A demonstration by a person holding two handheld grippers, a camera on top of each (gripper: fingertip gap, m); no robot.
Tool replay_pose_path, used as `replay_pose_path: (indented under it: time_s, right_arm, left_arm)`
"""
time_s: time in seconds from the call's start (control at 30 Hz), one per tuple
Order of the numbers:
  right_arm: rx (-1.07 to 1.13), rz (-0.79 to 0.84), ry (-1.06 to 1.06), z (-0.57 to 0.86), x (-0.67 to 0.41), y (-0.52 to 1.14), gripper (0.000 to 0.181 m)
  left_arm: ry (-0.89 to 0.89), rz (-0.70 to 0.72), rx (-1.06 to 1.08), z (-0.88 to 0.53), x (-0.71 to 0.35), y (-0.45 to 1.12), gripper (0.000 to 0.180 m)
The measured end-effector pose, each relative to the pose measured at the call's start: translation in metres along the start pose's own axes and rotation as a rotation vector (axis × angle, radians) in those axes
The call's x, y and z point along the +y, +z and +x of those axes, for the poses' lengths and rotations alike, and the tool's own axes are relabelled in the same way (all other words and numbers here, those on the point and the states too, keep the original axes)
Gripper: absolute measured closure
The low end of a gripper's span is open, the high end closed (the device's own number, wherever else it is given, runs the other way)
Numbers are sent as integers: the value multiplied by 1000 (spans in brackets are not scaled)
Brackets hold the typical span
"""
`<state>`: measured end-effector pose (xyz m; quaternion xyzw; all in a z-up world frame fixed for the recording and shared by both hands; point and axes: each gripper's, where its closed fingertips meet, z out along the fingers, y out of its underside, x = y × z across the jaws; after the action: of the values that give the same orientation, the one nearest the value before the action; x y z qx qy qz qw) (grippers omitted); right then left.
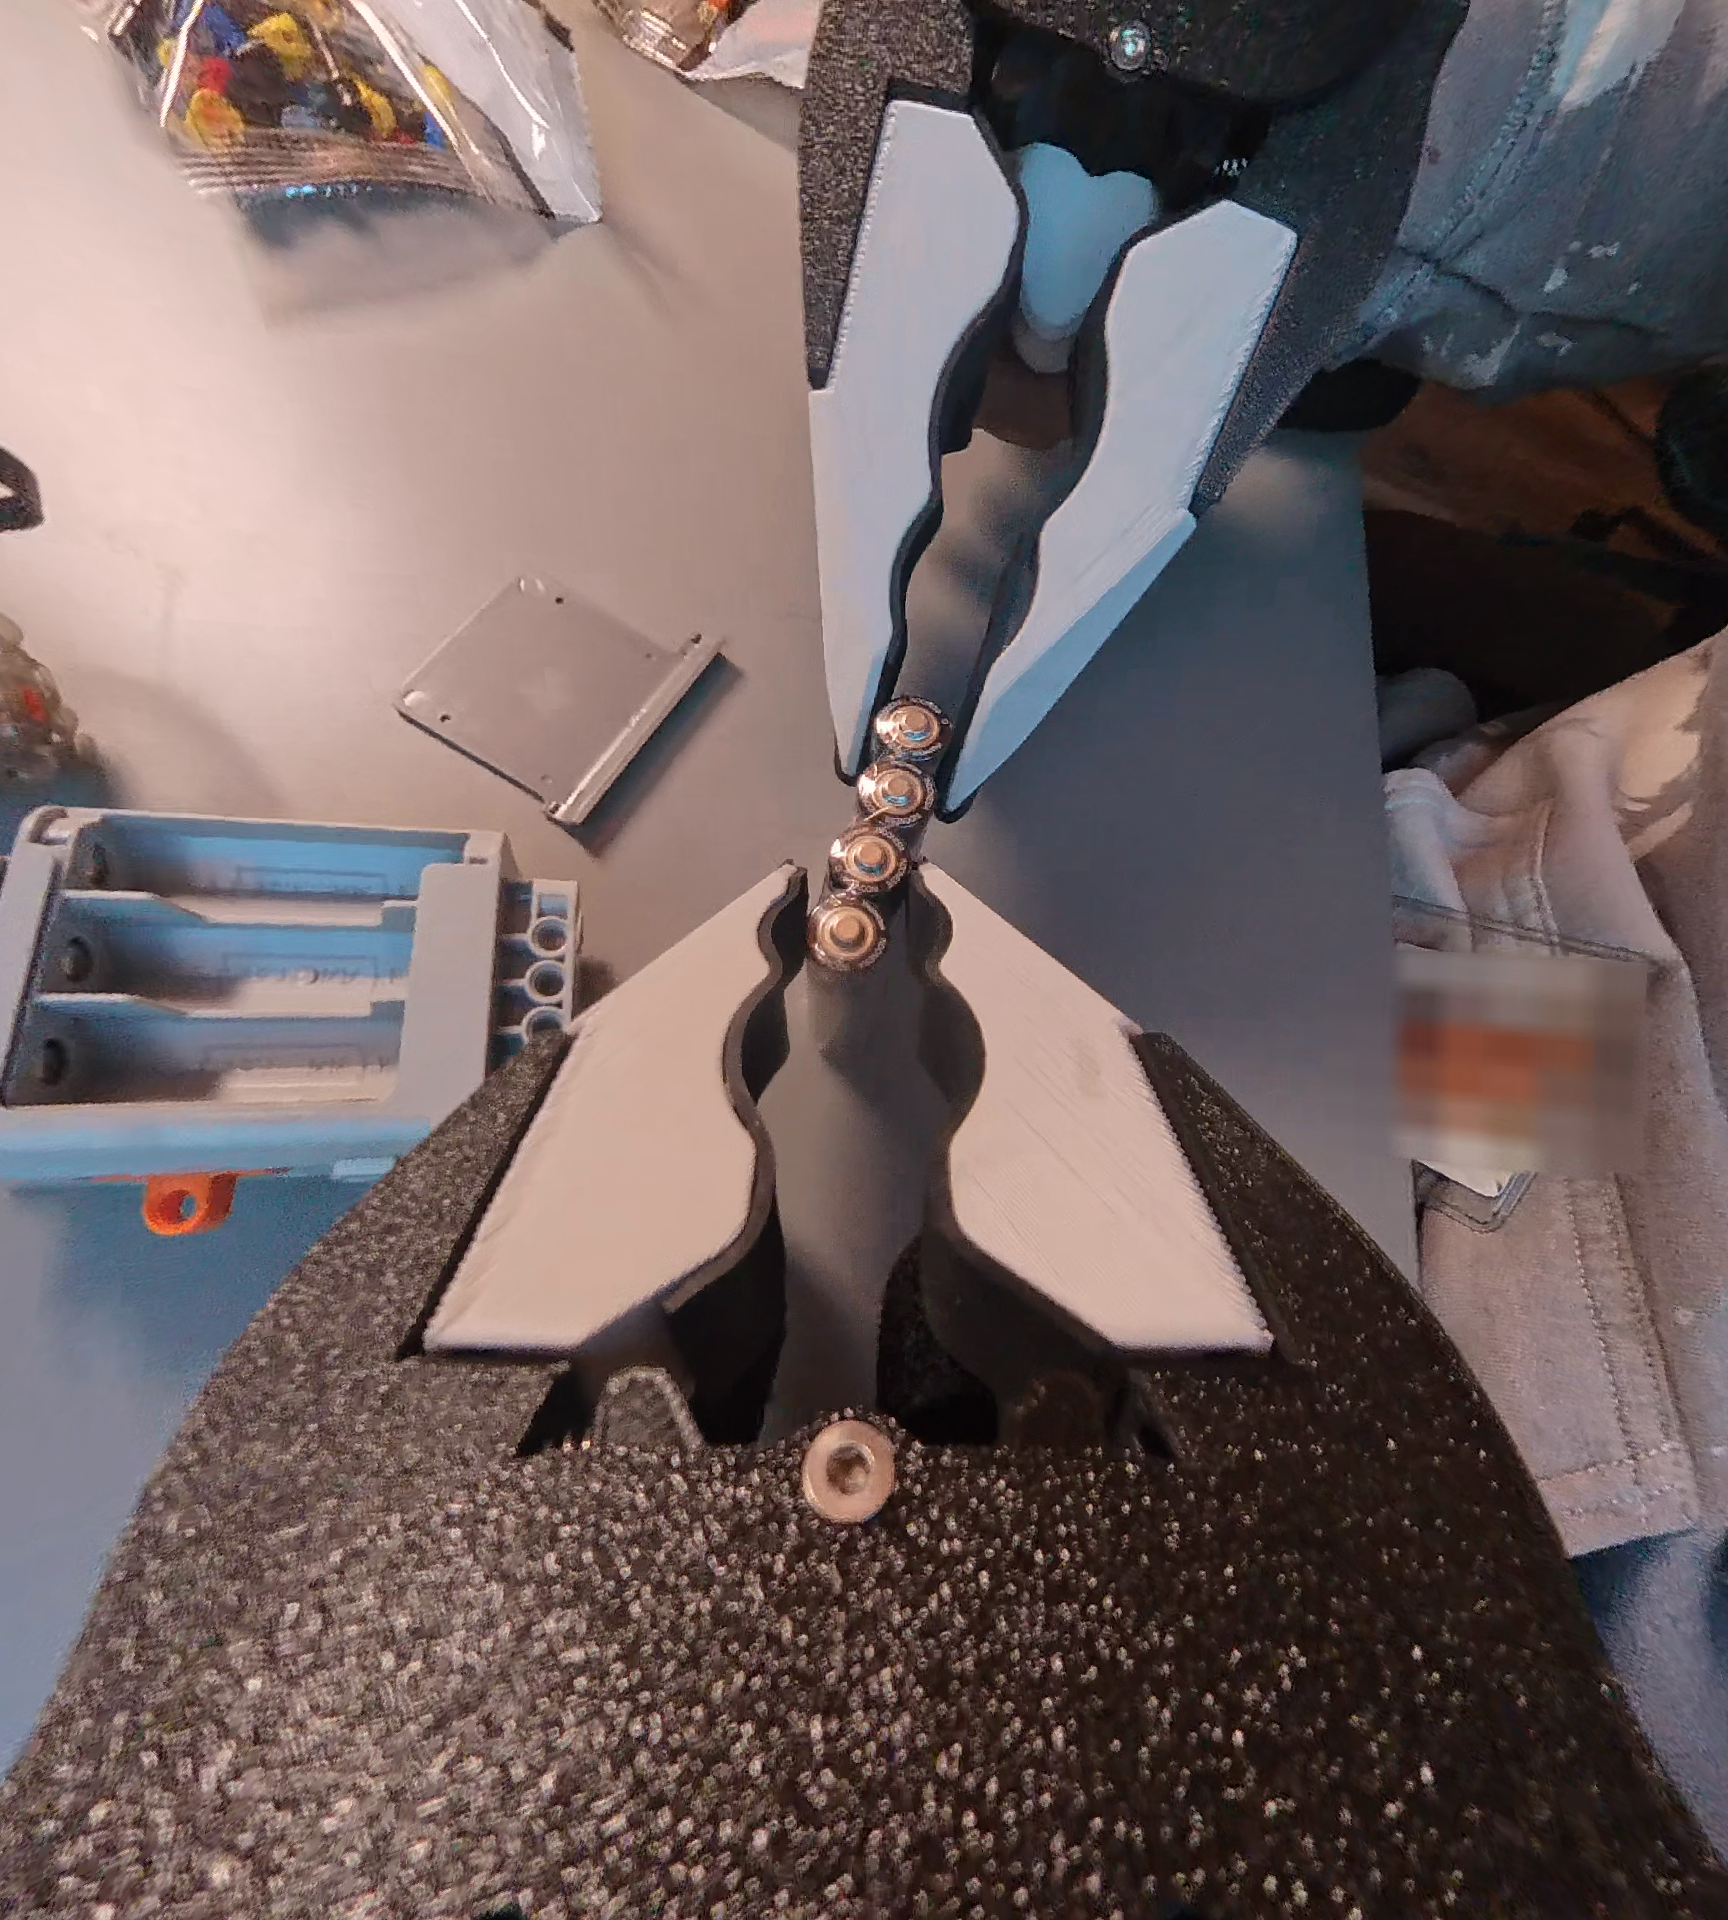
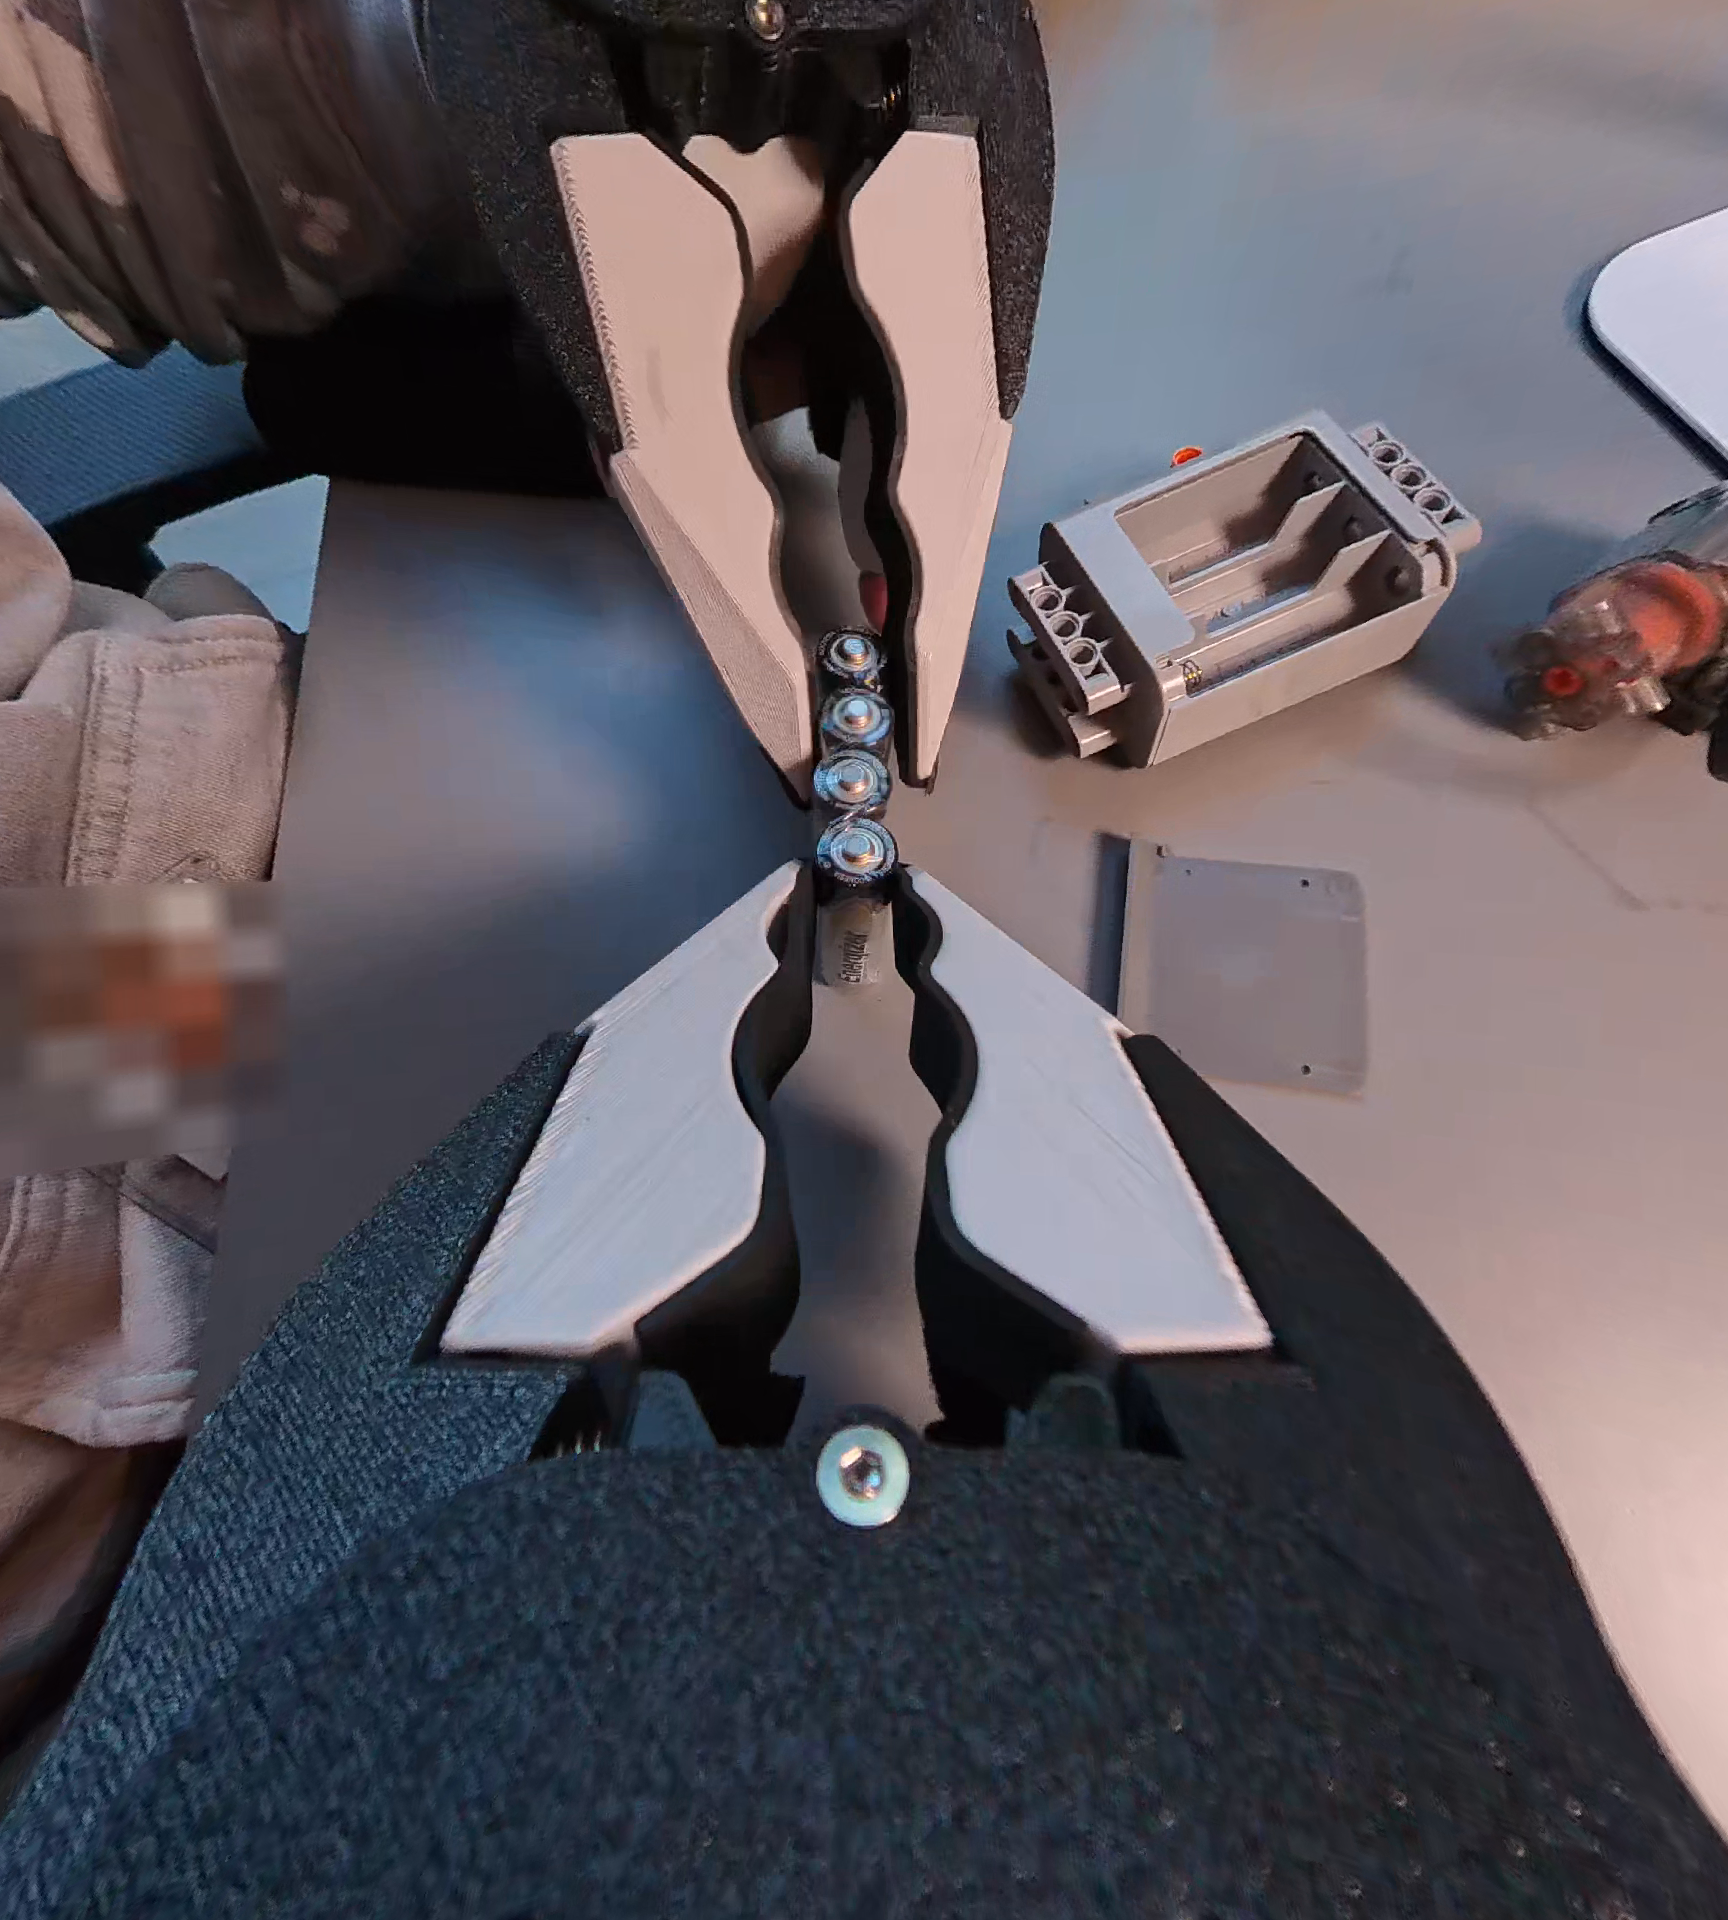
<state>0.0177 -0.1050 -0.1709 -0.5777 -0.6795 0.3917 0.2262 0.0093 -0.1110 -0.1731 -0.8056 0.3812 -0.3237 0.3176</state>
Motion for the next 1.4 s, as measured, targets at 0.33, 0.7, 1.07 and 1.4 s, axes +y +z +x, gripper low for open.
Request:
replay_pose_path:
  time_s: [0.33, 0.7, 1.07, 1.4]
  right_arm:
    - [131, 22, -125, 5, -3, -2, 167]
    - [-10, 115, 295, 12, 1, -15, 167]
    - [116, 31, 19, 4, 3, -8, 150]
    - [139, 14, -146, -8, 3, -7, 166]
  left_arm:
    - [-309, -2, 154, -5, -3, 0, 165]
    - [-113, -44, 30, -5, 5, 6, 165]
    - [-143, -57, 52, 3, 5, 9, 168]
    - [-180, -47, -9, 8, 7, 1, 167]
